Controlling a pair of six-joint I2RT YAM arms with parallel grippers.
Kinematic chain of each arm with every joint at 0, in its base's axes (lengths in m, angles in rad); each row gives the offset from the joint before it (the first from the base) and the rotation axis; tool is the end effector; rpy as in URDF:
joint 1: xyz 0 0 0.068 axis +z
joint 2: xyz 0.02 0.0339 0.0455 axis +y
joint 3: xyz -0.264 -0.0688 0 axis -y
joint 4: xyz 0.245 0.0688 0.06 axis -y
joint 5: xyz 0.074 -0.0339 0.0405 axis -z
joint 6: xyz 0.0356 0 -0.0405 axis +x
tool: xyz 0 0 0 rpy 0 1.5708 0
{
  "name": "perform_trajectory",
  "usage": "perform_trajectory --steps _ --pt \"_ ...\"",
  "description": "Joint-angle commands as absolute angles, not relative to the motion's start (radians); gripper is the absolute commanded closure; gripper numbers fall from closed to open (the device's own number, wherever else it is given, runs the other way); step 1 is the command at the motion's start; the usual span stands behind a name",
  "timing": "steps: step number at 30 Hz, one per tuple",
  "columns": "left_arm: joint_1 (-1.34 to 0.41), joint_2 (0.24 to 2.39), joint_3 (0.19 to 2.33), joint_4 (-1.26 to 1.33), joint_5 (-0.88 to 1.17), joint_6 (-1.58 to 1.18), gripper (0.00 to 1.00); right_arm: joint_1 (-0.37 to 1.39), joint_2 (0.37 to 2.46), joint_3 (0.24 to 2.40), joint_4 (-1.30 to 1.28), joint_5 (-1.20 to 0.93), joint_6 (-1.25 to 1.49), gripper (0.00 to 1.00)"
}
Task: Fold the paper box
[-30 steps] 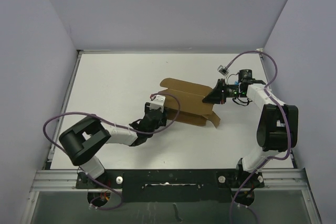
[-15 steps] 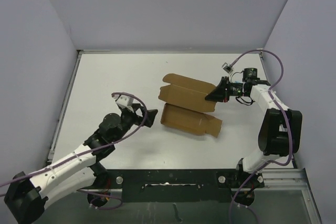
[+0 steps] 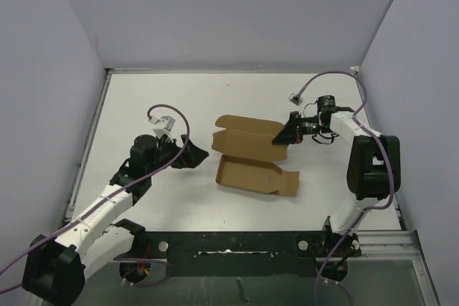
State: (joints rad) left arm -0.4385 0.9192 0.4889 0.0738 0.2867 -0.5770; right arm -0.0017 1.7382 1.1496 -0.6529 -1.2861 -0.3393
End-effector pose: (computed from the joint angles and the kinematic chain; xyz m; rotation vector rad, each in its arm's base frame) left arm 0.1849 -0.0978 0.2380 0.0624 2.0314 -0.9381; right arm 0.3283 0.0336 0.2082 -0.6316 2.0960 1.5429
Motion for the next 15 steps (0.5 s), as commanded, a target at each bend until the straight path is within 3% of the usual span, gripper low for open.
perform_trajectory --steps 1,15 --pt "-0.384 0.947 0.558 0.098 0.436 -0.618 0.05 0.030 1.751 1.214 -0.732 -1.255 -0.414 1.00" --pt "-0.316 1.041 0.592 0.170 0.479 -0.664 0.07 0.117 1.791 1.288 -0.841 -1.256 -0.567 0.99"
